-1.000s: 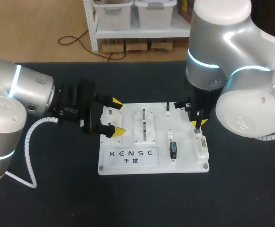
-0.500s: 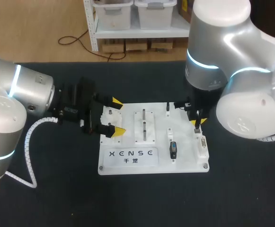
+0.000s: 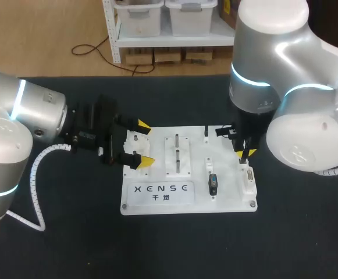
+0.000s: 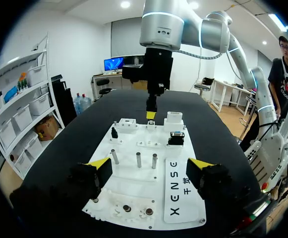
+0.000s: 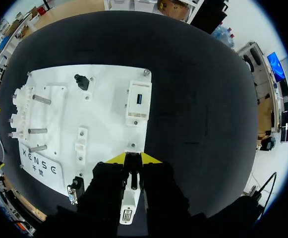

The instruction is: Insert the Ethernet cable into its matching sockets.

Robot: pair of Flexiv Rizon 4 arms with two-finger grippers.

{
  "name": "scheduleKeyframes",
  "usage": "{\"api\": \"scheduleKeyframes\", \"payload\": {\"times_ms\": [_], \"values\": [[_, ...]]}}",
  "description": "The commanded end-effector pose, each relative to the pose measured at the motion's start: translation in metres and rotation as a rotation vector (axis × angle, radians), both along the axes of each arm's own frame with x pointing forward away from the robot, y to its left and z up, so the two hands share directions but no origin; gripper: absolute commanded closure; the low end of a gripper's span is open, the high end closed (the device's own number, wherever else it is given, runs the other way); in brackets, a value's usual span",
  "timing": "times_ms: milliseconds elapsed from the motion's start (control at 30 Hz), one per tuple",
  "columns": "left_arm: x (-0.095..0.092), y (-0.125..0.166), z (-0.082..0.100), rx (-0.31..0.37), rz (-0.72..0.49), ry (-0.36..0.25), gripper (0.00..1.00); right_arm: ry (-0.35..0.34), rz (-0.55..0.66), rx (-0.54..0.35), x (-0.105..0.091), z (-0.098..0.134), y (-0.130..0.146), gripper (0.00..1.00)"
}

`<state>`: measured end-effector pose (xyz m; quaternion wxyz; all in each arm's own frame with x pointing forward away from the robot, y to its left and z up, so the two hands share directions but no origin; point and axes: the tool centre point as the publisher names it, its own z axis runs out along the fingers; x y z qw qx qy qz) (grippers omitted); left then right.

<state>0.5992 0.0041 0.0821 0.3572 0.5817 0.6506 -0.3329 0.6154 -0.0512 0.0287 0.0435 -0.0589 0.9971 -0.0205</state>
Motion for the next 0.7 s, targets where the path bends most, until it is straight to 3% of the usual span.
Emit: {"api": "scheduleKeyframes", "payload": {"times_ms": [33, 700], "values": [[-0.001, 0.001, -0.002, -0.006, 0.000, -0.004, 0.00, 0.007, 0.002, 0.001, 0.000, -0.001, -0.001, 1.00], [-0.001, 0.001, -0.002, -0.006, 0.000, -0.004, 0.00, 0.028, -0.002, 0.004, -0.002, -0.013, 0.000, 1.00]]}}
